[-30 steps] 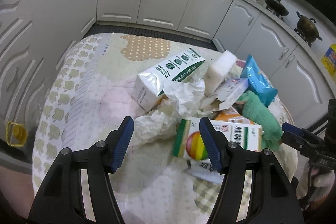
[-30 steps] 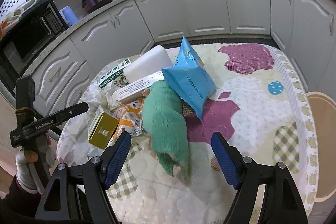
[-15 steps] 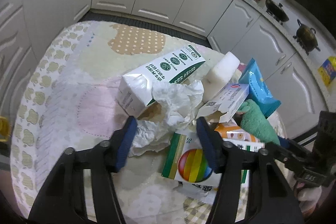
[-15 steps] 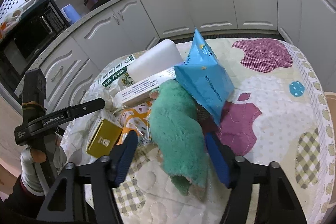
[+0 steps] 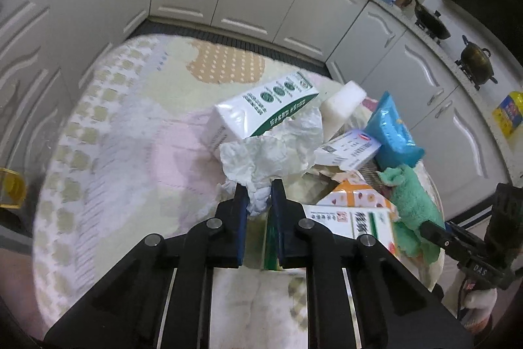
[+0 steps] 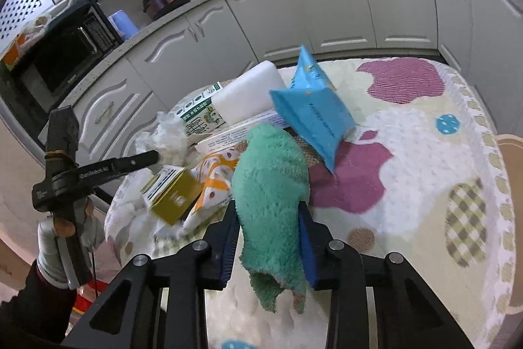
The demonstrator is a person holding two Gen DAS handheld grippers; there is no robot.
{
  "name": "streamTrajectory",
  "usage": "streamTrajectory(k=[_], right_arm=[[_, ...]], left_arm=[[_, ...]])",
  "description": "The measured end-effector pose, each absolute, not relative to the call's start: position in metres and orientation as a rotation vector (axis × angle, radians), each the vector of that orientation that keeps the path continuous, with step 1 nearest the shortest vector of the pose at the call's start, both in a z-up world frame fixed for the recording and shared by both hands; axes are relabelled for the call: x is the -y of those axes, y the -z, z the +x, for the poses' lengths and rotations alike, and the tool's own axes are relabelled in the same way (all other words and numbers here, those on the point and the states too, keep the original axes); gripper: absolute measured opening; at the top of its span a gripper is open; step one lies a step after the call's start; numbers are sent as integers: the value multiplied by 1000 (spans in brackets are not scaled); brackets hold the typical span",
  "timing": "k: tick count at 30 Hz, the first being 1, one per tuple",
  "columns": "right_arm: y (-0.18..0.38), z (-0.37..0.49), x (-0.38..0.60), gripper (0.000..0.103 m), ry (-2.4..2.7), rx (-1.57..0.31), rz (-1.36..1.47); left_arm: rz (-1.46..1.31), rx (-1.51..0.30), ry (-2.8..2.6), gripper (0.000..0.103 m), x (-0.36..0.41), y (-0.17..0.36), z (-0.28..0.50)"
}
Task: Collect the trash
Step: 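Grasp the green towel with the right tool while the left tool grasps the crumpled white tissue, then lift and carry the green towel and white tissue with both tools over the bin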
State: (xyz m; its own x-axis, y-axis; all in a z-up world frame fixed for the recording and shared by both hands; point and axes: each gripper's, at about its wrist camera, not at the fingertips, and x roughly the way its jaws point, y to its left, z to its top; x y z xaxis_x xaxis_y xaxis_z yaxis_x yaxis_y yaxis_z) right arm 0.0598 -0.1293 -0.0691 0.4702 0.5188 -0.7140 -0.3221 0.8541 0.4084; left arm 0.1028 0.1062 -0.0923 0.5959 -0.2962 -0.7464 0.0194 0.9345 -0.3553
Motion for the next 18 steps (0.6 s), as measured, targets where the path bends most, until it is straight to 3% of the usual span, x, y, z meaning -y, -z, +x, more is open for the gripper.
streamTrajectory(k=[18], right_arm=[[21, 12, 156, 32, -531, -826, 259]], left_arm=[[-290, -736, 242, 11, -98, 9, 34]])
